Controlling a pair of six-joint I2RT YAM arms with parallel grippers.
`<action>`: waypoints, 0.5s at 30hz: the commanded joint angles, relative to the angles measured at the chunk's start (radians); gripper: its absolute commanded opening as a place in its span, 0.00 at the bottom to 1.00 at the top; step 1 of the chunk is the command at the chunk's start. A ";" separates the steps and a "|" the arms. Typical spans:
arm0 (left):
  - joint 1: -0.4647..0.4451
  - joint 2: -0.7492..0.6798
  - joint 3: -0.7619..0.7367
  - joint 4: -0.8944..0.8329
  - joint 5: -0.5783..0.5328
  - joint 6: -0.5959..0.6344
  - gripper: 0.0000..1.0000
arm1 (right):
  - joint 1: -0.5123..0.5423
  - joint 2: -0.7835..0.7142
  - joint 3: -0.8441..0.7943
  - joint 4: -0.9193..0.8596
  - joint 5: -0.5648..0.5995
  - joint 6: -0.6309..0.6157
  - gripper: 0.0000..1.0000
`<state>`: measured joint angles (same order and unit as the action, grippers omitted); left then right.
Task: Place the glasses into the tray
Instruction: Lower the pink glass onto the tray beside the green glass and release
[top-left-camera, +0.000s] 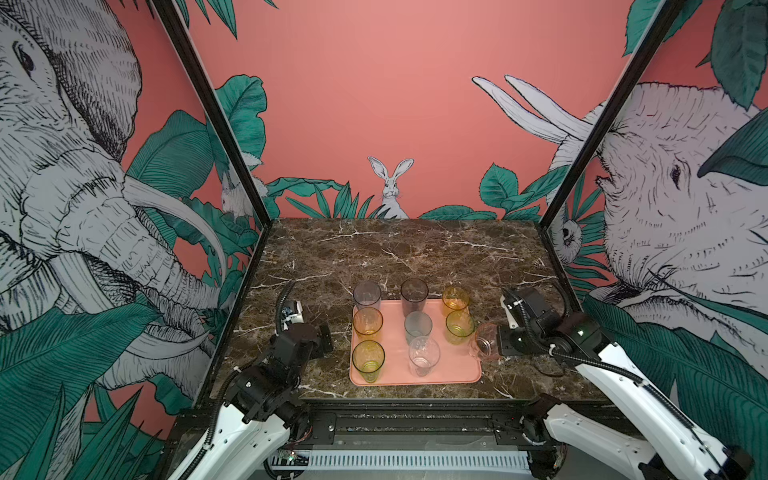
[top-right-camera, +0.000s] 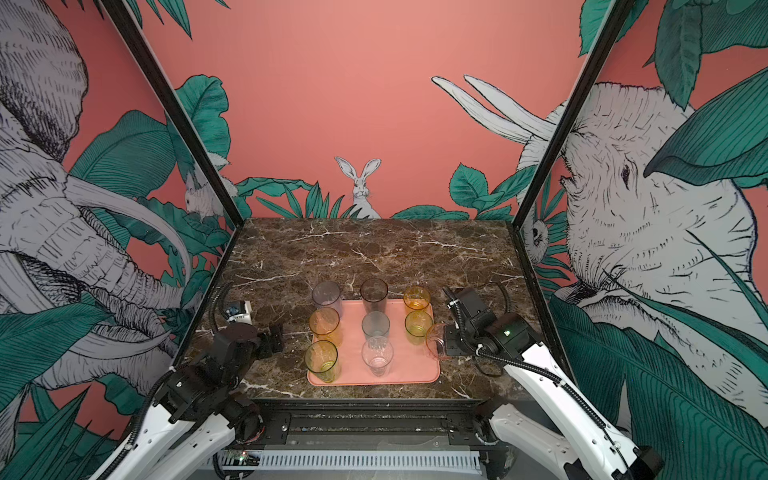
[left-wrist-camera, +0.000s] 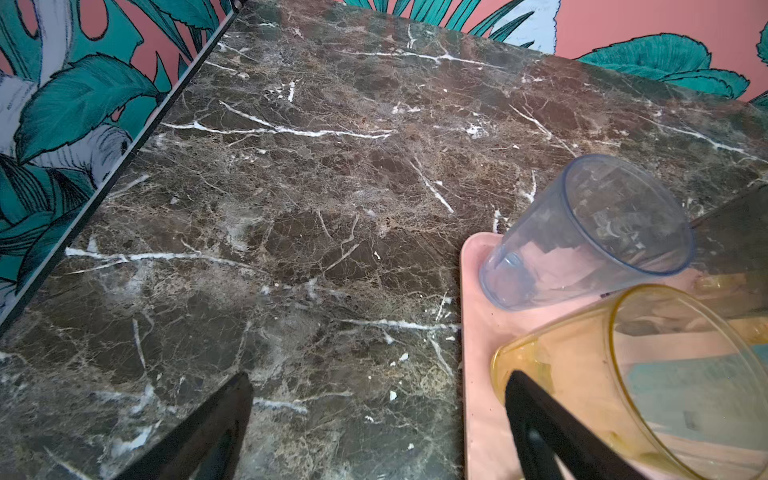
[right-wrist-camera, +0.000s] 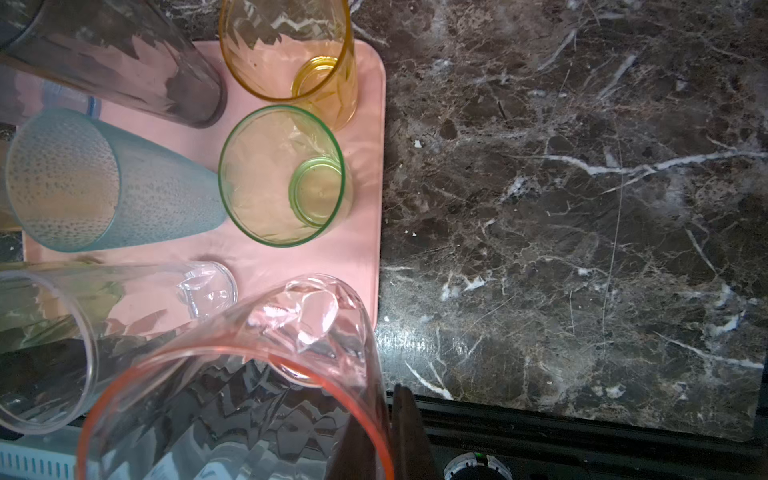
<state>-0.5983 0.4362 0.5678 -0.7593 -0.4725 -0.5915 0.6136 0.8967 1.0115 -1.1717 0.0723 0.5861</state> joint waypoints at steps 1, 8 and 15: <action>0.006 -0.011 0.003 -0.020 -0.014 -0.002 0.96 | 0.036 -0.001 -0.007 -0.015 0.032 0.051 0.00; 0.005 -0.016 -0.003 -0.016 -0.016 -0.003 0.96 | 0.164 -0.003 -0.065 0.032 0.079 0.154 0.00; 0.005 -0.017 -0.009 -0.020 -0.014 -0.001 0.96 | 0.229 0.065 -0.119 0.118 0.095 0.178 0.00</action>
<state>-0.5983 0.4274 0.5678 -0.7597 -0.4728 -0.5911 0.8272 0.9466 0.9089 -1.1103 0.1375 0.7296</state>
